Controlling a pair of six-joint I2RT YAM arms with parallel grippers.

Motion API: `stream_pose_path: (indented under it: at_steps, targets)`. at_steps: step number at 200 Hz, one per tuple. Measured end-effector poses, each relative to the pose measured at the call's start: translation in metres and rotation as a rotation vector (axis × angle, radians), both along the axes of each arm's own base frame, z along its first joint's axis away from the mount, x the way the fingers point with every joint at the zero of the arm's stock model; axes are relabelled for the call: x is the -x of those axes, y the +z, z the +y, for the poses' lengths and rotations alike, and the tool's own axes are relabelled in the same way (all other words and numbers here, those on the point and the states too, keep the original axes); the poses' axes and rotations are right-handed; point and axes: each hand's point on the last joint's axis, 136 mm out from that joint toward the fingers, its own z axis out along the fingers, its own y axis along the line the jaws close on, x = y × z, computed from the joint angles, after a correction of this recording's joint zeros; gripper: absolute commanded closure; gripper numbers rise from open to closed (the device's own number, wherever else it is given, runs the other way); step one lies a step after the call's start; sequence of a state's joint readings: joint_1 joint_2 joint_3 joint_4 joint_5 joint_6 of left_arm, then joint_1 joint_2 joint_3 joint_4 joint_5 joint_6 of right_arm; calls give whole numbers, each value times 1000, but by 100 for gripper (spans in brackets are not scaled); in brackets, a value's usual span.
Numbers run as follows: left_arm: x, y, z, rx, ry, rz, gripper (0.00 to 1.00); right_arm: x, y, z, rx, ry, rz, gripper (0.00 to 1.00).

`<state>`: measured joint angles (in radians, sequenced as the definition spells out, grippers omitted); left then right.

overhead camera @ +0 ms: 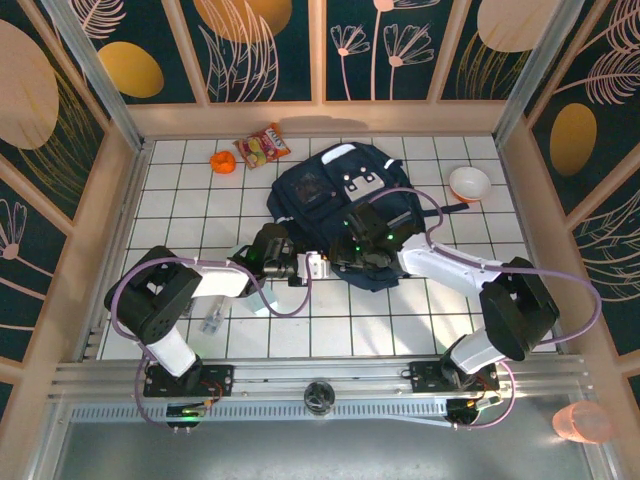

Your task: Pack the student bag

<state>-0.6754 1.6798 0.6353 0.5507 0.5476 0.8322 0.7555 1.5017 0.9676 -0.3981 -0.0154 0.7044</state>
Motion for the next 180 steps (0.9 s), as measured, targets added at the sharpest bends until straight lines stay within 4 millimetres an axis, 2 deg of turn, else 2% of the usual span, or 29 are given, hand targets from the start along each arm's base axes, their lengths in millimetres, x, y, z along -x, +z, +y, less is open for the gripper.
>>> stream_pose_path:
  at_steps: [58,103,180]
  targets:
    - [-1,3,0,4,13,-1,100,8,-2,2,52,-10,-20,55]
    - [-1,4,0,5,15,0,100,12,4,7,79,-43,-54,68]
    - [-3,8,-2,19,23,-9,100,7,16,-5,125,-137,-117,85]
